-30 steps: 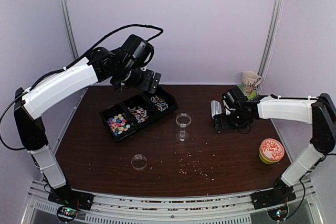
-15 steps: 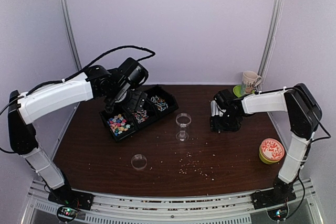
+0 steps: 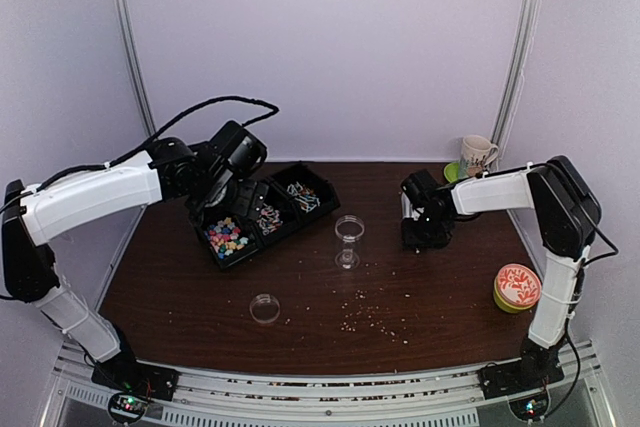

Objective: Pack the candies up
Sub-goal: Pick up the spatula from the center of the board.

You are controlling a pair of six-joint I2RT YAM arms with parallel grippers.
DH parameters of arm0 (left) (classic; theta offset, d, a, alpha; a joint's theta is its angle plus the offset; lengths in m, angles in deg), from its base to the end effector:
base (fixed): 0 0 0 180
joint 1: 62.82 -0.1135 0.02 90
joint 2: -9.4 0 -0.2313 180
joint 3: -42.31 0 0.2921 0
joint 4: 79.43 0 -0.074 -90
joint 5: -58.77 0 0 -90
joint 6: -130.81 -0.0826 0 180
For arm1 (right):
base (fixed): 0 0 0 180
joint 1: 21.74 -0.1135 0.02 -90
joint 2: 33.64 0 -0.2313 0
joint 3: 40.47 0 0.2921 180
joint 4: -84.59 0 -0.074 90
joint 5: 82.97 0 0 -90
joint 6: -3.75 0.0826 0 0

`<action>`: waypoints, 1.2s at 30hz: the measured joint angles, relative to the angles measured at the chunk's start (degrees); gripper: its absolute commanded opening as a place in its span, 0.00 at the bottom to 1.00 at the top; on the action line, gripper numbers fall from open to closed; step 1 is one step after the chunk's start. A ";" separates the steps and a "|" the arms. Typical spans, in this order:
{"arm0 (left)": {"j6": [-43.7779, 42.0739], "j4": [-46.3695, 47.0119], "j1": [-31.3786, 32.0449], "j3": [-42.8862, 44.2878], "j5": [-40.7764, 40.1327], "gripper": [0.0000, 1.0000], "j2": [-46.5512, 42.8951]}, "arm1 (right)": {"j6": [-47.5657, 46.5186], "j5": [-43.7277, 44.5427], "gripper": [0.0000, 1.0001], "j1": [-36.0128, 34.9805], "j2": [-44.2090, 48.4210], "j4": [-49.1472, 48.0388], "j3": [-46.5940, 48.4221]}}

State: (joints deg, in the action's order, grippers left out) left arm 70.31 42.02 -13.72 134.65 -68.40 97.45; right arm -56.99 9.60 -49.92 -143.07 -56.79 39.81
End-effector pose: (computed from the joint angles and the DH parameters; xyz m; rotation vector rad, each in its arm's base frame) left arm 0.2898 -0.2584 0.2530 0.1435 2.2728 0.1268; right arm 0.3643 0.1910 0.0445 0.0384 2.7724 0.2072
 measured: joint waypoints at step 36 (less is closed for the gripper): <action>0.94 2.14 -1.55 -3.02 14.84 0.97 -5.44 | -14.25 14.60 0.00 -15.91 25.40 1.97 -6.36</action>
State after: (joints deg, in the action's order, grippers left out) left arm 71.25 44.16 -15.27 131.63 -53.56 92.01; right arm -71.24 24.20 -65.83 -117.67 -54.82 33.45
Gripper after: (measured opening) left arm 0.978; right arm 0.084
